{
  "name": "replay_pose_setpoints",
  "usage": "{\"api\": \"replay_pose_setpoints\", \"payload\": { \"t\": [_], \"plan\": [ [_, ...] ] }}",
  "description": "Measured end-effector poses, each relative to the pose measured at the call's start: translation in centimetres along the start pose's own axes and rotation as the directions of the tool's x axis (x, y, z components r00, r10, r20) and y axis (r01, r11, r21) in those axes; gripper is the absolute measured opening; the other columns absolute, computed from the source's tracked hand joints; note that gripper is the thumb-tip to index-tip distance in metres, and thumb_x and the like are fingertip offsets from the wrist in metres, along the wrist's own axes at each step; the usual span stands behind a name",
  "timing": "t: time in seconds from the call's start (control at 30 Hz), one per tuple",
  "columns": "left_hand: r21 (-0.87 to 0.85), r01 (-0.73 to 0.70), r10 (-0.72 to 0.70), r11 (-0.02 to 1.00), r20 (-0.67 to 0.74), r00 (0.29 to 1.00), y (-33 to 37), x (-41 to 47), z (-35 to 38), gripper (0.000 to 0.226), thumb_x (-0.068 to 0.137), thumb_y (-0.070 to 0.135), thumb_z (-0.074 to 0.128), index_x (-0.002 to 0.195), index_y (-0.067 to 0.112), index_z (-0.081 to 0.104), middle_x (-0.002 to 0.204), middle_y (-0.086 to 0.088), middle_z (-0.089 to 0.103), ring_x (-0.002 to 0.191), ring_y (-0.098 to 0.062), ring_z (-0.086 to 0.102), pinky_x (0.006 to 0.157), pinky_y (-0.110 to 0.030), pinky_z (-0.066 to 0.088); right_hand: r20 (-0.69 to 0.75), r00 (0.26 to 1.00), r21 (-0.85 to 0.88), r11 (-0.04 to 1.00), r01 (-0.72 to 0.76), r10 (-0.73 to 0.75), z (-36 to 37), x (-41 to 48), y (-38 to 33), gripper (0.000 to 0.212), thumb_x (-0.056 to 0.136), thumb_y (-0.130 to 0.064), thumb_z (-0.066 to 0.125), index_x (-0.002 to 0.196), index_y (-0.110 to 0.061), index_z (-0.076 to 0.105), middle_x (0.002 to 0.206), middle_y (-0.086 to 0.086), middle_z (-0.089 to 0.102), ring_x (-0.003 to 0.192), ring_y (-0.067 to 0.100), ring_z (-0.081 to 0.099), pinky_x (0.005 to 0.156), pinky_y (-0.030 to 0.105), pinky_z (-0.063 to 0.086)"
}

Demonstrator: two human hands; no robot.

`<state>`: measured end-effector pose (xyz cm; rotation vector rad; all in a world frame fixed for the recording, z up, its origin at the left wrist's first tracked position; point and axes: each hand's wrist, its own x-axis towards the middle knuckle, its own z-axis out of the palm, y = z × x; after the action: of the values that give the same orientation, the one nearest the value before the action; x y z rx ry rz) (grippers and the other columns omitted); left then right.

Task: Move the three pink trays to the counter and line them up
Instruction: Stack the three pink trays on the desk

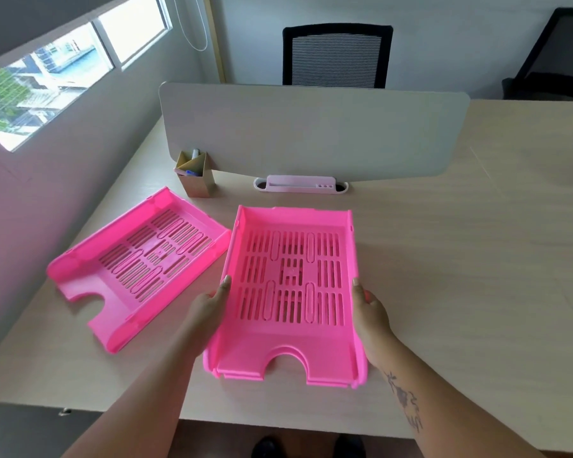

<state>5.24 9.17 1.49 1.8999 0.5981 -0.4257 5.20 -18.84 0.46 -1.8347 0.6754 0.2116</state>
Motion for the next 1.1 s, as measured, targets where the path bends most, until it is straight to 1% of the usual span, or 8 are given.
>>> {"api": "replay_pose_setpoints", "payload": {
  "t": [0.07, 0.13, 0.2, 0.33, 0.47, 0.6, 0.87, 1.1],
  "plan": [
    [0.031, -0.054, 0.056, 0.998, -0.049, 0.997, 0.6, -0.4, -0.7, 0.059, 0.098, 0.057, 0.036, 0.093, 0.013, 0.075, 0.087, -0.014, 0.076, 0.082, -0.032, 0.073, 0.079, -0.049, 0.059, -0.036, 0.998, -0.065, 0.997, 0.043, -0.046, -0.2, 0.2, -0.1, 0.071, 0.095, -0.06, 0.036, 0.119, 0.002, 0.06, 0.085, 0.015, 0.059, 0.067, 0.026, 0.057, 0.06, 0.032, 0.045],
    [0.075, -0.13, 0.14, 0.989, -0.147, 0.979, 1.1, -0.7, -1.7, 0.055, 0.099, 0.054, 0.038, 0.098, 0.011, 0.073, 0.088, -0.015, 0.073, 0.079, -0.029, 0.069, 0.072, -0.039, 0.055, -0.083, 0.986, -0.204, 0.971, 0.122, -0.142, -0.4, 0.5, -0.7, 0.07, 0.096, -0.056, 0.041, 0.134, 0.002, 0.049, 0.123, 0.023, 0.057, 0.105, 0.036, 0.062, 0.082, 0.041, 0.051],
    [0.133, -0.183, 0.213, 0.974, -0.26, 0.942, 1.6, -1.0, -3.4, 0.054, 0.1, 0.051, 0.039, 0.099, 0.005, 0.066, 0.087, -0.016, 0.068, 0.074, -0.024, 0.06, 0.064, -0.031, 0.047, -0.097, 0.951, -0.32, 0.914, 0.25, -0.294, -0.3, 0.4, -2.1, 0.063, 0.096, -0.046, 0.047, 0.14, 0.0, 0.045, 0.139, 0.024, 0.048, 0.124, 0.038, 0.05, 0.096, 0.044, 0.046],
    [0.217, -0.223, 0.29, 0.95, -0.359, 0.887, 1.4, -1.8, -7.4, 0.047, 0.101, 0.047, 0.039, 0.08, 0.01, 0.057, 0.081, -0.012, 0.061, 0.075, -0.022, 0.053, 0.062, -0.031, 0.038, -0.026, 0.79, -0.459, 0.71, 0.534, -0.612, 2.0, -0.4, -6.0, 0.049, 0.093, -0.027, 0.058, 0.133, 0.001, 0.052, 0.135, 0.022, 0.053, 0.131, 0.037, 0.041, 0.106, 0.047, 0.04],
    [0.278, -0.175, 0.291, 0.944, -0.461, 0.838, 0.3, -1.6, -12.3, 0.04, 0.101, 0.037, 0.049, 0.115, 0.003, 0.063, 0.115, -0.017, 0.07, 0.091, -0.023, 0.06, 0.076, -0.032, 0.044, 0.146, 0.698, -0.405, 0.601, 0.689, -0.702, 8.0, -3.2, -9.1, 0.049, 0.094, -0.023, 0.056, 0.137, -0.001, 0.049, 0.138, 0.016, 0.052, 0.134, 0.031, 0.04, 0.115, 0.046, 0.033],
    [0.374, -0.14, 0.322, 0.917, -0.482, 0.815, -0.8, 0.2, -18.4, 0.038, 0.101, 0.036, 0.049, 0.119, 0.007, 0.063, 0.117, -0.013, 0.07, 0.088, -0.019, 0.062, 0.069, -0.03, 0.041, 0.239, 0.649, -0.347, 0.561, 0.751, -0.722, 15.5, -6.0, -11.3, 0.049, 0.093, -0.026, 0.054, 0.138, -0.005, 0.049, 0.135, 0.012, 0.054, 0.13, 0.027, 0.043, 0.11, 0.044, 0.038],
    [0.422, -0.043, 0.258, 0.905, -0.468, 0.845, -3.7, 8.1, -28.2, 0.041, 0.096, 0.034, 0.056, 0.129, 0.009, 0.056, 0.124, -0.017, 0.063, 0.108, -0.033, 0.059, 0.09, -0.041, 0.05, 0.227, 0.79, -0.26, 0.746, 0.613, -0.57, 27.8, -8.4, -13.4, 0.049, 0.092, -0.014, 0.057, 0.139, -0.002, 0.049, 0.14, 0.016, 0.05, 0.132, 0.028, 0.045, 0.108, 0.033, 0.035],
    [0.547, -0.031, 0.285, 0.837, -0.387, 0.877, -6.4, 14.1, -31.2, 0.046, 0.093, 0.031, 0.058, 0.131, 0.006, 0.053, 0.13, -0.015, 0.059, 0.116, -0.034, 0.053, 0.094, -0.041, 0.044, 0.086, 0.952, -0.26, 0.915, 0.308, -0.295, 33.2, -7.9, -11.4, 0.062, 0.09, -0.016, 0.058, 0.146, -0.002, 0.036, 0.146, 0.019, 0.04, 0.129, 0.035, 0.046, 0.105, 0.044, 0.043]
  ]
}}
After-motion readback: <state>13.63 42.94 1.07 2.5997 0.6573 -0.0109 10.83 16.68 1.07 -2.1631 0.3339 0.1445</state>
